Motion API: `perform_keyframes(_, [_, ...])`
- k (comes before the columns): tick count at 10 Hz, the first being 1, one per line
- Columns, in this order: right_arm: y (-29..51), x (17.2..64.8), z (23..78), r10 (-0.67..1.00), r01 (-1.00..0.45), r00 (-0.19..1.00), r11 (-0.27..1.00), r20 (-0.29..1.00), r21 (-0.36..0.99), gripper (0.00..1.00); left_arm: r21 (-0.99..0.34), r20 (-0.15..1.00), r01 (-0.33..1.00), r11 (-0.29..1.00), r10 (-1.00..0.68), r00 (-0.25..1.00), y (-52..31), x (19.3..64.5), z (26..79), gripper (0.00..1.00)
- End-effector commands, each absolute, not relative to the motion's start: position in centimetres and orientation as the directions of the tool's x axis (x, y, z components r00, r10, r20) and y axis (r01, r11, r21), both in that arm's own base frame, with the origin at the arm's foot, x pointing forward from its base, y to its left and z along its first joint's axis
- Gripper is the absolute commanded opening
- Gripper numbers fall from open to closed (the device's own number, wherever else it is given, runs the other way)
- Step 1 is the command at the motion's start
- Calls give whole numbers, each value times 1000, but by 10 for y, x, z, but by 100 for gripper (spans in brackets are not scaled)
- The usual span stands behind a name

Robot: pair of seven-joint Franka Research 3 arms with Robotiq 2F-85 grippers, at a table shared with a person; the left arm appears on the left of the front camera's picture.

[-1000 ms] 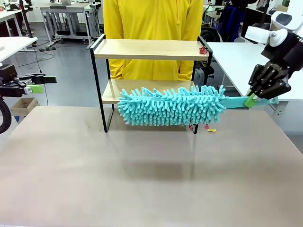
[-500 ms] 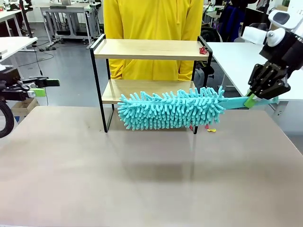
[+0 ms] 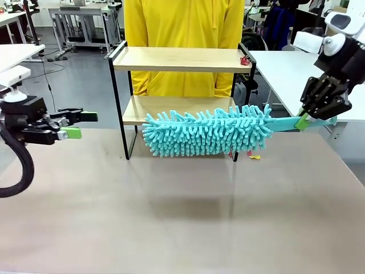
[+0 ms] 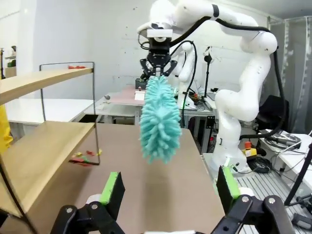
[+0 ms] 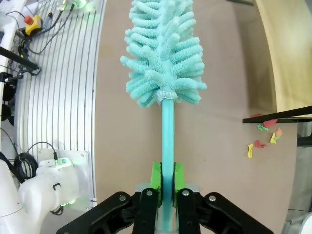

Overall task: Clean the shelf.
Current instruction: Hand the Duster back to the human.

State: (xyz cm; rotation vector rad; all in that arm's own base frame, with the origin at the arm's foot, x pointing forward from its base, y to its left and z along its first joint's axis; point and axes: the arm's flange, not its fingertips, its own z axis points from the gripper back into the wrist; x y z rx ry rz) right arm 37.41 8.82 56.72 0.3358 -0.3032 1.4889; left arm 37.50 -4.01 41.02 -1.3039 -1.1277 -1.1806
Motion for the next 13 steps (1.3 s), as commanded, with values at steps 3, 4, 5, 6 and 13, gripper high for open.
perform_keyframes(3, [89,373,571,908,-997,78,68,412,38,13,-149,989,988,-33,-2,149,-110,362,418,100])
perform_keyframes(4, [89,373,571,908,-997,78,68,412,38,13,-154,988,988,-8,-8,154,-120,360,420,100])
perform_keyframes(5, [89,373,571,908,-997,78,68,412,38,13,-157,987,988,11,-16,157,-132,361,421,100])
perform_keyframes(6, [89,373,571,908,-997,78,68,412,38,13,-149,988,989,14,-36,150,-144,361,420,100])
perform_keyframes(13, [89,373,571,908,-997,78,68,412,38,13,-108,994,994,11,-1,108,-221,367,412,100])
